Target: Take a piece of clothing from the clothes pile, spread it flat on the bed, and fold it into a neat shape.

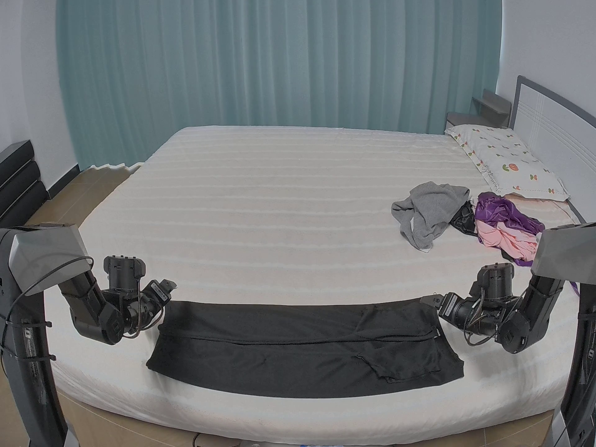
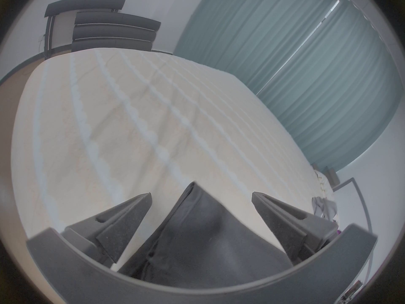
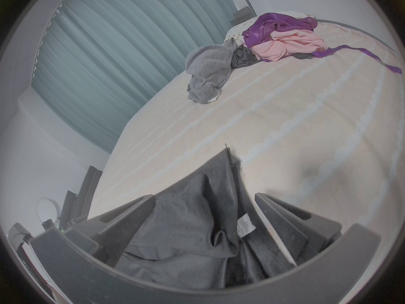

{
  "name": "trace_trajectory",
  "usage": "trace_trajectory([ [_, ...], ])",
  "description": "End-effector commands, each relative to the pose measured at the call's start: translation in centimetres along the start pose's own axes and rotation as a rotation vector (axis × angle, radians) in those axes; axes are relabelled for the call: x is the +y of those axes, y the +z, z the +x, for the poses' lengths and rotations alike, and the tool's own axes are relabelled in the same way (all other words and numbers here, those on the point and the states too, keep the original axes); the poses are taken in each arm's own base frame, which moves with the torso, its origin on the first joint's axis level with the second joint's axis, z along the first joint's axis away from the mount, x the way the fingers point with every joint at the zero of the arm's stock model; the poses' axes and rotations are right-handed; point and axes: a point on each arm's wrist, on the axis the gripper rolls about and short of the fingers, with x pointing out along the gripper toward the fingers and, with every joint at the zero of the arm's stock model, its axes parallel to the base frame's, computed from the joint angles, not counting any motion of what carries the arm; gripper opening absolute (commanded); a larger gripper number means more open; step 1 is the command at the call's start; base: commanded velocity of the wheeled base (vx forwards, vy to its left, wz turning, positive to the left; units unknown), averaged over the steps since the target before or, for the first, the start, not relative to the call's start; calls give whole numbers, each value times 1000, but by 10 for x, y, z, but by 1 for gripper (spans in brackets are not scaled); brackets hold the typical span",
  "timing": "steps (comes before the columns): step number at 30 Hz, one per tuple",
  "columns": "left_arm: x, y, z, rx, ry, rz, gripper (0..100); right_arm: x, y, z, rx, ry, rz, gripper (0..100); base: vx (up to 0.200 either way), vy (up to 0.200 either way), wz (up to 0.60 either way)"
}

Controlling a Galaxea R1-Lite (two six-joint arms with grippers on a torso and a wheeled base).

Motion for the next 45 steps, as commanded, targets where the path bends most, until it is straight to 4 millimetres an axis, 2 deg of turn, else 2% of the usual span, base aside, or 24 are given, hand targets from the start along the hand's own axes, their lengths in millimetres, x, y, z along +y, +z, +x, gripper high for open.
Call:
trace_trajectory([
  [1,-7,3,24,-15,-12,-24,100,-15,17,8,-8,24,43,100,0,0,0],
  [5,-4,0,39,-12,2,-15,100,-18,21,16,-11,37,54,100,0,0,0],
  [11,-1,-4,41,0,10,21,100,-24,18,34,-1,28,61,100,0,0,0],
  [12,-1,-5,43,3,12,25,0,-25,18,36,0,30,62,100,0,0,0],
  [17,3,-14,46,12,26,82,0,-22,17,48,3,51,83,100,0,0,0],
  [31,1,-6,46,-44,43,-11,0,-20,24,66,3,43,97,100,0,0,0],
  [32,1,-6,46,-45,44,-12,0,-20,24,66,3,43,97,0,0,0,0],
  [45,1,-7,47,-43,44,-11,0,-19,26,65,-4,39,112,0,0,0,0],
])
